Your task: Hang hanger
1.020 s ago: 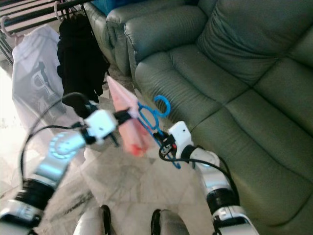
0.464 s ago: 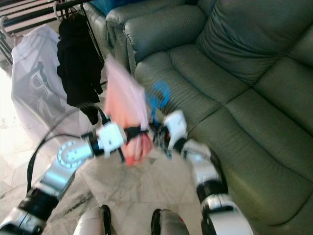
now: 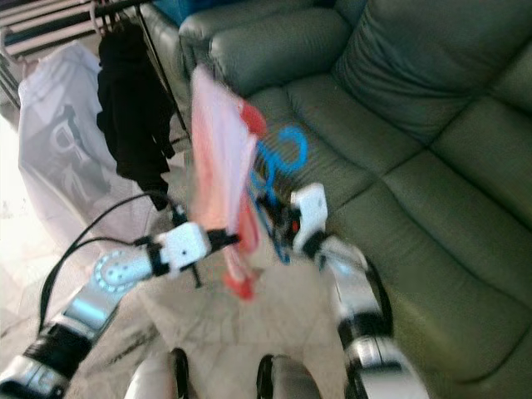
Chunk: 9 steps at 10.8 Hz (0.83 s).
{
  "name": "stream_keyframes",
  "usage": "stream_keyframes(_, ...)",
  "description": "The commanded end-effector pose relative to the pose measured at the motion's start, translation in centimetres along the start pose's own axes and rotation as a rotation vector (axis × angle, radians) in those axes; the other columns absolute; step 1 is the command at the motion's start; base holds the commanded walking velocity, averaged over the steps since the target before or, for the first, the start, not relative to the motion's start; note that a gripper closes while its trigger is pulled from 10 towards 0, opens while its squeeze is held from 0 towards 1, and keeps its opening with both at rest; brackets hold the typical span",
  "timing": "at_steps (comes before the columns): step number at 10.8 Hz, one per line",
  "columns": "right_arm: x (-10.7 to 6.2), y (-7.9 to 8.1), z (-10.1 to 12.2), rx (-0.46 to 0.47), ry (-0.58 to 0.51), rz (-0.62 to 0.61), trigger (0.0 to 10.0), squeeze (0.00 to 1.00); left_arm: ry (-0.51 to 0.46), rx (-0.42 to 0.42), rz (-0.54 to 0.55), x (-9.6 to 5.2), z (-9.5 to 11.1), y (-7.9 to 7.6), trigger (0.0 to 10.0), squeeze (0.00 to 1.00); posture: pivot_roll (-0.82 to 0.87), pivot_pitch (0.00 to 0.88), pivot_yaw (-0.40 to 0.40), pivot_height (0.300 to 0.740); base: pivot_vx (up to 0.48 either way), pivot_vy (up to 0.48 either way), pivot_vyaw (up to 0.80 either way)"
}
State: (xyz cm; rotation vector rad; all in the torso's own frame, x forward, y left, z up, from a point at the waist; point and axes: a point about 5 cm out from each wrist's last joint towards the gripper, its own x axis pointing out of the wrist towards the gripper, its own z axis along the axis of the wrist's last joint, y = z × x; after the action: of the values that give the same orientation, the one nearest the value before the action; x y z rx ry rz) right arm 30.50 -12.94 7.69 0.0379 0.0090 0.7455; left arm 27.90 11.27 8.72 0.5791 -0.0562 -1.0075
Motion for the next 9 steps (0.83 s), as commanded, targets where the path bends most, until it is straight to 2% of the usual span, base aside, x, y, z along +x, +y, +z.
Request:
stream_keyframes(1, 0.0, 0.2, 1.1, -0.038, -0.046, 0.038, 10.0, 0.00, 0.004, 0.007, 0.045, 0.1, -0.1, 0.5, 10.0, 1.00, -0.03, 0.159, -0.055, 0.740, 0.000, 0.000, 0.00)
stream_keyframes(4, -1.2, 0.2, 1.8, -0.090, -0.077, 0.034, 10.0, 0.00, 0.035, 0.034, 0.101, -0.6, -1.1, 0.7, 10.0, 1.00, -0.03, 0.159, -0.057, 0.740, 0.000, 0.000, 0.00)
stream_keyframes(7, -2.8, 0.3, 0.8, -0.143, 0.006, 0.073, 10.0, 0.00, 0.035, 0.079, 0.203, -2.3, -1.5, 1.7, 10.0, 1.00, -0.03, 0.159, -0.058, 0.740, 0.000, 0.000, 0.00)
stream_keyframes(8, -3.6, 0.3, -0.1, -0.179, 0.084, 0.099, 10.0, 0.00, 0.054, 0.153, 0.233, -3.2, -1.6, 2.4, 10.0, 1.00, -0.03, 0.159, -0.057, 0.740, 0.000, 0.000, 0.00)
stream_keyframes(9, -5.0, -0.2, -1.1, -0.244, 0.140, 0.093, 10.0, 0.00, 0.081, 0.280, 0.229, -4.6, -1.7, 3.3, 10.0, 1.00, -0.02, 0.162, -0.060, 0.740, 0.000, 0.000, 0.00)
